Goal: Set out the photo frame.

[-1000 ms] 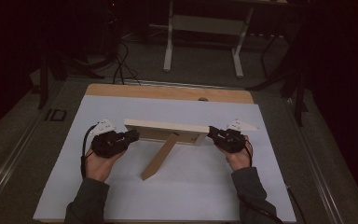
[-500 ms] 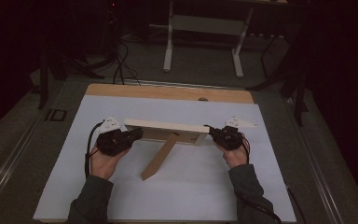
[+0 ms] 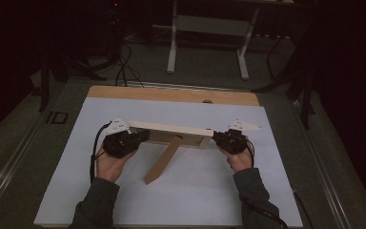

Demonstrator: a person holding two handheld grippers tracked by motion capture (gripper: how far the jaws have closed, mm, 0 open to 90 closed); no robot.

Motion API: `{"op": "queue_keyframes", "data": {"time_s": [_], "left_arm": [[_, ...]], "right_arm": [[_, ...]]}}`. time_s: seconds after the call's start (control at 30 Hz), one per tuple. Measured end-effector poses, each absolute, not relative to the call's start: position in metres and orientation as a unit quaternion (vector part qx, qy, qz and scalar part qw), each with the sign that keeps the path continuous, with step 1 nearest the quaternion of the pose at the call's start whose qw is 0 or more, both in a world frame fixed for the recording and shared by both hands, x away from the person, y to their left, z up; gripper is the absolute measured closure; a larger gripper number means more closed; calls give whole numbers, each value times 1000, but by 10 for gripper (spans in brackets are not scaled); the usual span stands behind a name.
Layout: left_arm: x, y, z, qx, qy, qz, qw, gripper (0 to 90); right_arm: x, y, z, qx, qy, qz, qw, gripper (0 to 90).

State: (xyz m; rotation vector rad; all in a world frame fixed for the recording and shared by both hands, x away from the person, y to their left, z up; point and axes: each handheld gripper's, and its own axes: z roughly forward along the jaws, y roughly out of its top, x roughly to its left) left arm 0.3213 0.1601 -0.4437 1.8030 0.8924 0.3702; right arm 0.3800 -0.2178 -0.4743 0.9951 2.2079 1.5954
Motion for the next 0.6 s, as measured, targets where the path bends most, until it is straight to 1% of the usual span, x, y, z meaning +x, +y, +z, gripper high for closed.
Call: {"op": "queue_keyframes", "data": {"time_s": [0.6], "left_arm": [[326, 138, -435, 757, 358, 151, 525, 877]], "right_arm": [[377, -214, -465, 320, 764, 549, 117, 896]]}}
